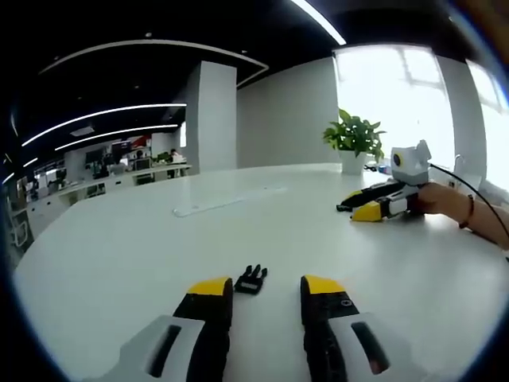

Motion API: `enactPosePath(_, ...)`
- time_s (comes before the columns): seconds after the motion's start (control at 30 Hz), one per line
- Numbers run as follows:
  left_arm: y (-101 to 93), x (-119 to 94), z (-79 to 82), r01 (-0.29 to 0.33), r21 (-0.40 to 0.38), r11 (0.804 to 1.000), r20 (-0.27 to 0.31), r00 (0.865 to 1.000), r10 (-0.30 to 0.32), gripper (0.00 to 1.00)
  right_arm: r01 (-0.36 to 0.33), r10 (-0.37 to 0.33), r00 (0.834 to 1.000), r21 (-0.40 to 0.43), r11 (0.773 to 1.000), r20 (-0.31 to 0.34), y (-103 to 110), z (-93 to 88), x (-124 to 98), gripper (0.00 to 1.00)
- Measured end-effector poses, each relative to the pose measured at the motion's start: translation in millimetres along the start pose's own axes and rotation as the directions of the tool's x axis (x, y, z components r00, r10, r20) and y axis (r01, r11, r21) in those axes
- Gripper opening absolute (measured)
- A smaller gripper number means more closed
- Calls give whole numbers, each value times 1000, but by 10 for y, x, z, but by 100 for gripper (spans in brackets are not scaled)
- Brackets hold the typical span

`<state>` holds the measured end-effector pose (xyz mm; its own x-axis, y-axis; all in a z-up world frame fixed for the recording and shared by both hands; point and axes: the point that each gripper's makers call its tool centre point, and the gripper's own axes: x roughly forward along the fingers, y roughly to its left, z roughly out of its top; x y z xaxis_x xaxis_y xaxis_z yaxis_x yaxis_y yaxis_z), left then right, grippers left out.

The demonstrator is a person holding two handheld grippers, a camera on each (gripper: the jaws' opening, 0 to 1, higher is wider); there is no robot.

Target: Snap the two parts of the plastic buckle together until the buckle closes and remains connected.

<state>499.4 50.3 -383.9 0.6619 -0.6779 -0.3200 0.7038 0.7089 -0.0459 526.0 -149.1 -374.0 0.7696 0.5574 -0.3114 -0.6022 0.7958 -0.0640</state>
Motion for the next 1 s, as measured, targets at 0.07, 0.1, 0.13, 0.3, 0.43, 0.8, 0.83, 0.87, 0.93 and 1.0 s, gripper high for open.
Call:
enactPosePath(0.07, 9, 5, 5, -7, 0, 1000, 4, 1000, 7, 32, 1, -1, 1000, -4, 1000, 2, 1, 1, 2, 38)
enactPosePath(0.1, 13, 6, 6, -9, 0, 1000, 5, 1000, 9, 32, 1, -1, 1000, -1, 1000, 1, -1, -1, 0, 38)
enactPosePath(0.13, 15, 10, 7, -8, -5, 1000, 6, 1000, 8, 31, 1, -1, 1000, 1, 1000, 1, -9, -2, 6, 38)
enactPosePath(0.3, 47, 24, 16, -19, -16, 1000, 11, 1000, 19, 30, 5, -5, 1000, 5, 1000, 2, -36, -3, 17, 35)
enactPosePath(0.43, 49, 27, 18, -18, -17, 1000, 13, 1000, 18, 29, 16, -16, 1000, 13, 1000, 0, -62, -6, 19, 33)
enactPosePath(0.8, 56, 32, 30, -19, -16, 1000, 14, 1000, 19, 22, 33, -33, 999, 21, 999, 0, -53, -16, -5, 28)
enactPosePath(0.83, 56, 32, 31, -20, -16, 1000, 14, 1000, 20, 22, 34, -34, 999, 21, 999, 0, -50, -16, -11, 28)
enactPosePath(0.87, 54, 31, 31, -19, -16, 1000, 15, 1000, 19, 22, 36, -36, 999, 19, 999, 1, -54, -15, -8, 27)
enactPosePath(0.93, 47, 29, 31, -17, -15, 1000, 14, 1000, 17, 21, 37, -37, 999, 13, 999, 3, -42, -13, -14, 26)
enactPosePath(1.0, 44, 29, 33, -17, -15, 1000, 15, 1000, 18, 20, 40, -40, 999, 12, 999, 4, -37, -13, -16, 26)
